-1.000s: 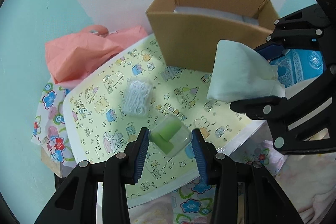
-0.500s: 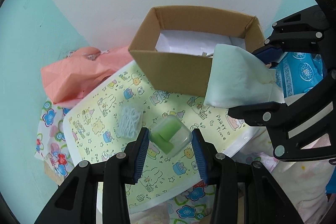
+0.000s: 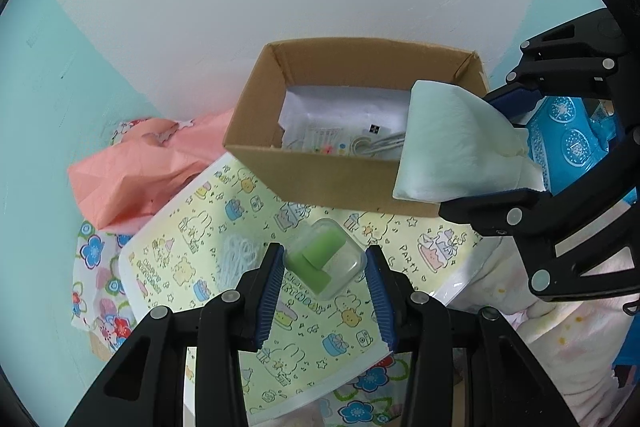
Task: Organize objects
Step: 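Carry the earplug case with the left tool while the right tool carries the tissue pack, then open the left tool over the box while the right tool releases the tissue pack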
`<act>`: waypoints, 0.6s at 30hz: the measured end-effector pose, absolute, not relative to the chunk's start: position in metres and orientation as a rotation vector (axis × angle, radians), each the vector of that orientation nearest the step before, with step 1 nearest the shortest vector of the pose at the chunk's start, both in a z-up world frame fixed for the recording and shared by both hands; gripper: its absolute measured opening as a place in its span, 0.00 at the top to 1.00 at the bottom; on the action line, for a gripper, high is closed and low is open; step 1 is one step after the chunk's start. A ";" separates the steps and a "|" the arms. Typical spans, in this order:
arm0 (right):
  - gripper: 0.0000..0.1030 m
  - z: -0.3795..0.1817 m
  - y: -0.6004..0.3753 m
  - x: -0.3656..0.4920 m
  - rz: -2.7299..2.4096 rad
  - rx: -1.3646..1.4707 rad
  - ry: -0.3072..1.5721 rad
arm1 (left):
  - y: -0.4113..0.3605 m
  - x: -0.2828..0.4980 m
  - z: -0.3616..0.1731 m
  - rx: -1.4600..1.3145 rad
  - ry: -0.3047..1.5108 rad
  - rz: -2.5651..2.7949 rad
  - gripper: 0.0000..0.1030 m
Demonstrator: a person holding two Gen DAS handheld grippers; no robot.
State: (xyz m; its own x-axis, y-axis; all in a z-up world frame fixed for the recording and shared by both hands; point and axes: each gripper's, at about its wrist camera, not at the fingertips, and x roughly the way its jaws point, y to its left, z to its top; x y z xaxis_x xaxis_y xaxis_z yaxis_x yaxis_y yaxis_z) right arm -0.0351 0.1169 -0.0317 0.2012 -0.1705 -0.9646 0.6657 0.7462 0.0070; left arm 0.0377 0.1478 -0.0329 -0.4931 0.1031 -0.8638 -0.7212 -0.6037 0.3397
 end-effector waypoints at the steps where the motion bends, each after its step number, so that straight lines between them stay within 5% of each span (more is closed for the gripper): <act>1: 0.43 -0.032 0.115 -0.036 -0.615 0.481 1.241 | 0.151 0.036 -0.033 -1.162 0.974 2.121 0.59; 18: 0.43 -0.047 0.071 -0.065 -0.649 0.571 1.239 | 0.202 0.008 -0.038 -1.154 0.993 2.046 0.59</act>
